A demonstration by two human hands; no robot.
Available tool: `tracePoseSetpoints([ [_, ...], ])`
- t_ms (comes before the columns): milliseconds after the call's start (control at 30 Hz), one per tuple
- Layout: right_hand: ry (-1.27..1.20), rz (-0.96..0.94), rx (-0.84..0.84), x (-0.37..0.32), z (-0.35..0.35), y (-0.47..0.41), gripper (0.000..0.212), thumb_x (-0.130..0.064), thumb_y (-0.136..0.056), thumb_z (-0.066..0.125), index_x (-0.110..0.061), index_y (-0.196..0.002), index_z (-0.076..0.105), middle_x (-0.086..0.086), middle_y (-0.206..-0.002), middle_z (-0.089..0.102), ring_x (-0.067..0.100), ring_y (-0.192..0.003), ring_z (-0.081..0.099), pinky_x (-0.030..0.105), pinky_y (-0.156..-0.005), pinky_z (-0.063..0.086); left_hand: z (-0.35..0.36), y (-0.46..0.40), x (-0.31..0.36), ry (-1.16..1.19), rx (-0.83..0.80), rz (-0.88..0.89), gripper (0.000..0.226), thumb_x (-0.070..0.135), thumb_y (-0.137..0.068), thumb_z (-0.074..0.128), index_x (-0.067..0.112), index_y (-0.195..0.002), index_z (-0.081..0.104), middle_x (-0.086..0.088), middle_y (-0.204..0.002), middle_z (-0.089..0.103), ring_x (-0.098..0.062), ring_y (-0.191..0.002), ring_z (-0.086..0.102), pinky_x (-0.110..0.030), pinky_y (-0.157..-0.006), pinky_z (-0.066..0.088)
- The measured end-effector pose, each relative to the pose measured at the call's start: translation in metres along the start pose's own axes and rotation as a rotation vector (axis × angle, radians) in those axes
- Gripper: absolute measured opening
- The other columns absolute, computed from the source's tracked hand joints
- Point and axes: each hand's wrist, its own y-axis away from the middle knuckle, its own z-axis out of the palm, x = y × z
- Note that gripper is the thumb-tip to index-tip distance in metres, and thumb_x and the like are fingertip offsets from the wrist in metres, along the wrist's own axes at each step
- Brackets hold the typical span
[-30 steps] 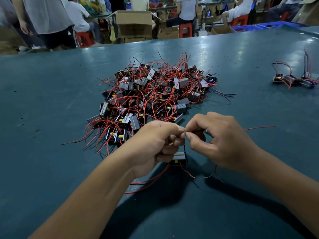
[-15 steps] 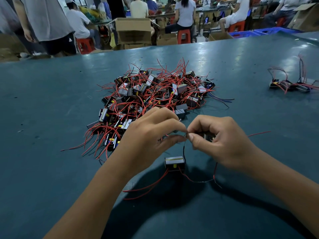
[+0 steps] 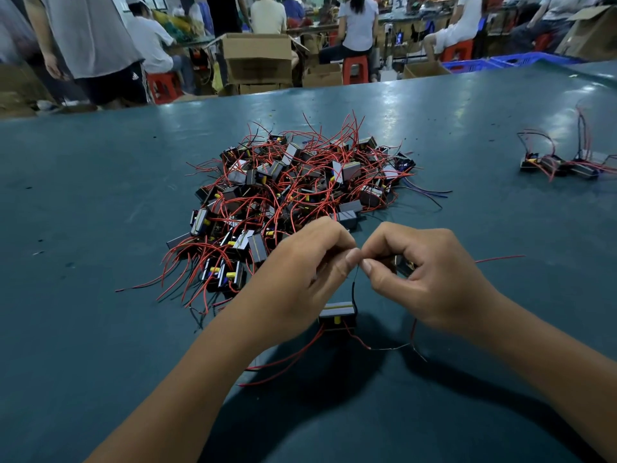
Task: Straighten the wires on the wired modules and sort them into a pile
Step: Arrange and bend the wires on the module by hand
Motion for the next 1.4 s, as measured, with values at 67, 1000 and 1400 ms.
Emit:
tracePoseSetpoints([
  [67,0.065,-0.021,0.028,-0.001,0.002,0.001,0.007,-0.025,-0.085,0.060,-0.030,-0.079,0.058,-0.015,-0.065,0.054,0.008,-0.064,0.052,0.019,-0.063,0.038,0.001,0.001,0.000,0.121,-0.058,-0.110,0.017,0.028,-0.103,0.050,0.016,-0.092,0.057,0.016,-0.072,0.043,-0.003,-0.064,0.039,-0.015,-0.059,0.032],
  [1000,-0.119,0.240,-0.100,0.018,-0.011,-0.009,0.006,-0.024,-0.093,0.067,-0.025,-0.088,0.066,-0.006,-0.080,0.073,0.011,-0.072,0.068,0.028,-0.069,0.055,0.005,0.003,-0.019,0.437,-0.029,-0.348,0.007,0.018,-0.097,0.066,0.017,-0.090,0.065,0.000,-0.064,0.062,-0.021,-0.055,0.061,-0.032,-0.053,0.054],
  [1400,0.153,0.319,-0.497,0.022,-0.062,-0.012,0.030,-0.008,-0.090,0.061,-0.033,-0.108,0.058,-0.024,-0.106,0.065,-0.004,-0.104,0.060,0.020,-0.094,0.048,-0.031,0.003,-0.011,0.329,-0.109,-0.309,0.025,0.000,-0.089,0.060,0.022,-0.099,0.064,-0.002,-0.090,0.071,-0.021,-0.089,0.069,-0.053,-0.083,0.055],
])
